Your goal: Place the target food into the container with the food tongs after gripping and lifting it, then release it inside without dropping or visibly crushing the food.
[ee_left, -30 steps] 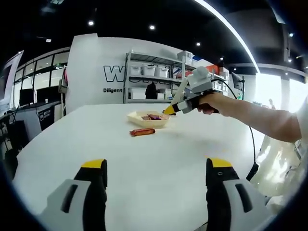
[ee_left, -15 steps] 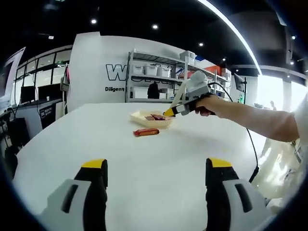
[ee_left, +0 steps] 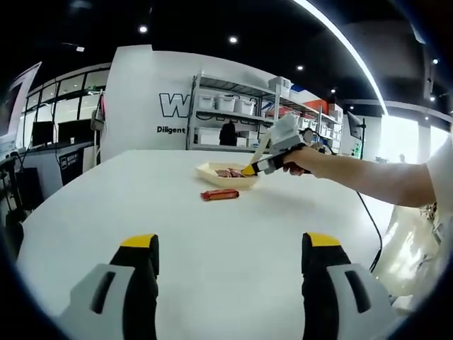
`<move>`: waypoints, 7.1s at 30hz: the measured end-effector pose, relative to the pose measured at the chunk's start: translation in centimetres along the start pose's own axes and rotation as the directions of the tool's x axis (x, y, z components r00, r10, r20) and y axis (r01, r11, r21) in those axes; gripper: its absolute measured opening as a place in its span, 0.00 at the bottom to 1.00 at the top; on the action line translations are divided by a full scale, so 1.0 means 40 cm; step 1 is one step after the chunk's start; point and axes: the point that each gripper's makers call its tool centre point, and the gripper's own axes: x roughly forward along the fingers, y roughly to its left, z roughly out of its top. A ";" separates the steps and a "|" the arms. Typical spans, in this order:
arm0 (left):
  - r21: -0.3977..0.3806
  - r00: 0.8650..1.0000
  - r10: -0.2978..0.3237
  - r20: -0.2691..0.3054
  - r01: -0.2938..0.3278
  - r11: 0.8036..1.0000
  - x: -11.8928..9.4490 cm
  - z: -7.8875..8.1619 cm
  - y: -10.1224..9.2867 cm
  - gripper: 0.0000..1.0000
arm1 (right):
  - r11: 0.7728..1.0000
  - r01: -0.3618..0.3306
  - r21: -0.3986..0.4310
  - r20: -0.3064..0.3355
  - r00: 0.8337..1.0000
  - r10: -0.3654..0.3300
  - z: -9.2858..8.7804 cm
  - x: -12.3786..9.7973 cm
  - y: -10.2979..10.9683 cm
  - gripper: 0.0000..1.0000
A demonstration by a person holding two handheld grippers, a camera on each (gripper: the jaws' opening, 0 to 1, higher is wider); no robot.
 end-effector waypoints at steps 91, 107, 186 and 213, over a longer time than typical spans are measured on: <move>0.025 1.000 -0.001 -0.001 0.001 1.000 -0.058 -0.002 -0.039 0.78 | 0.881 -0.472 -0.036 -0.021 0.881 0.472 -0.049 -0.061 0.425 0.23; 0.025 0.999 0.047 0.001 -0.047 0.999 -0.103 -0.004 -0.004 0.77 | 0.910 -0.391 -0.139 0.007 0.918 0.396 -0.009 0.027 0.387 0.26; -0.009 0.997 0.054 -0.048 -0.055 0.998 -0.029 -0.024 -0.001 0.80 | 0.987 -0.097 0.128 0.030 0.995 0.094 0.019 0.119 -0.026 0.20; -0.010 0.998 0.036 -0.045 -0.037 0.999 -0.023 -0.026 -0.024 0.80 | 0.981 -0.136 0.139 0.105 0.987 0.123 0.051 -0.014 0.001 0.25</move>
